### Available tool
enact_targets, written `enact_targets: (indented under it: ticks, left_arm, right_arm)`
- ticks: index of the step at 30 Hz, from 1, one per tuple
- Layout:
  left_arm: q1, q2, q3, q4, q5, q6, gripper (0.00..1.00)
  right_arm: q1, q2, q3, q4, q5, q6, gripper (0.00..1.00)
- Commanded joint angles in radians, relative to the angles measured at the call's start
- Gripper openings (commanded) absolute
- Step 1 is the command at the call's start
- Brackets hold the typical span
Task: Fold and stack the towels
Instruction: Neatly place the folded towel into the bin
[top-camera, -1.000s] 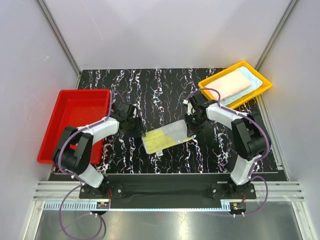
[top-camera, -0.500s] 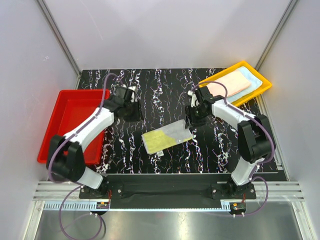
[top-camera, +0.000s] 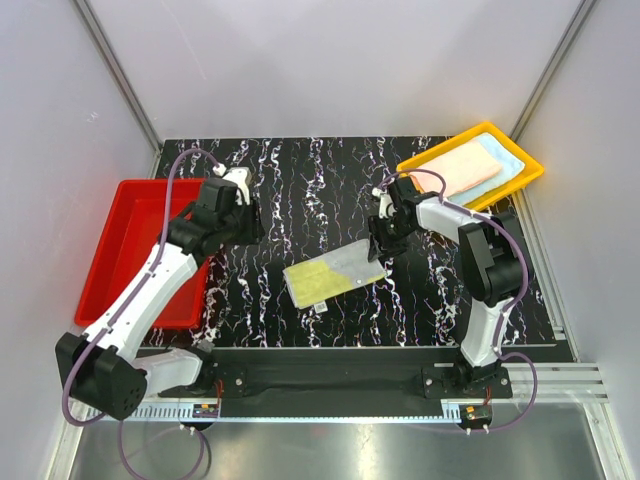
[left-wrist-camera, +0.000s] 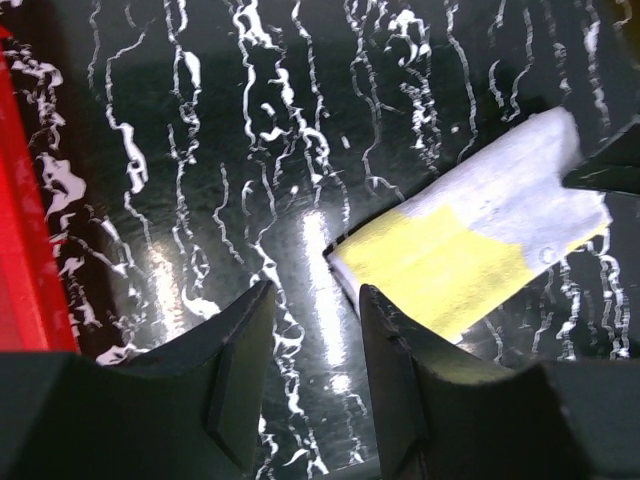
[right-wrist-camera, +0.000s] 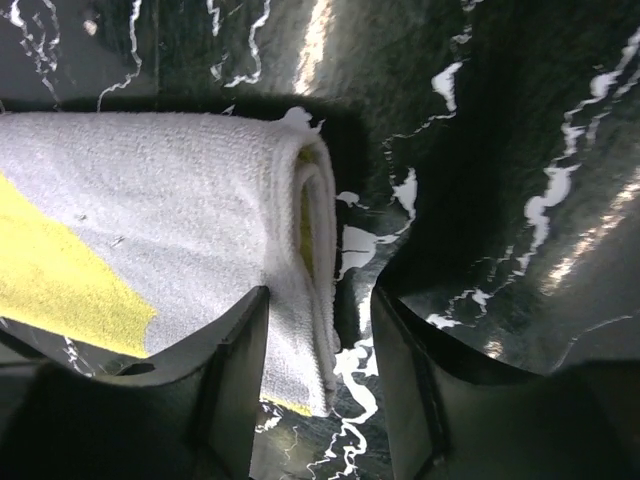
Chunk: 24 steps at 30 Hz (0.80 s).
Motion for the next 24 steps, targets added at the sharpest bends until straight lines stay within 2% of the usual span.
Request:
enact_targets:
  ticks: [1,5,9,13,14,17,24]
  left_arm:
    - [0.003,-0.047,-0.011,0.033,-0.055,0.043,0.45]
    - [0.006,-0.063,-0.049,0.054,-0.08,0.048,0.45]
    - [0.005,-0.058,-0.038,0.048,-0.069,0.046,0.45]
    - [0.008,-0.072,-0.044,0.054,-0.08,0.049,0.45]
    - [0.008,-0.079,-0.046,0.056,-0.078,0.049,0.45]
    - [0.008,-0.082,-0.049,0.054,-0.081,0.051,0.45]
    - [0.008,-0.081,-0.047,0.053,-0.069,0.052,0.45]
  right_arm:
    - [0.019,-0.007,-0.056,0.025,0.009,-0.019,0.5]
    - [0.041,-0.001,-0.044,-0.002,-0.033,-0.028,0.47]
    - [0.056,0.045,-0.01,-0.044,0.013,-0.005,0.41]
    - [0.061,0.054,-0.004,-0.044,0.016,-0.002,0.21]
    - [0.061,0.048,0.009,-0.048,0.028,-0.002,0.1]
    - [0.061,0.03,0.083,-0.094,0.041,-0.02,0.0]
    - [0.045,0.082,0.391,-0.341,0.133,-0.132,0.0]
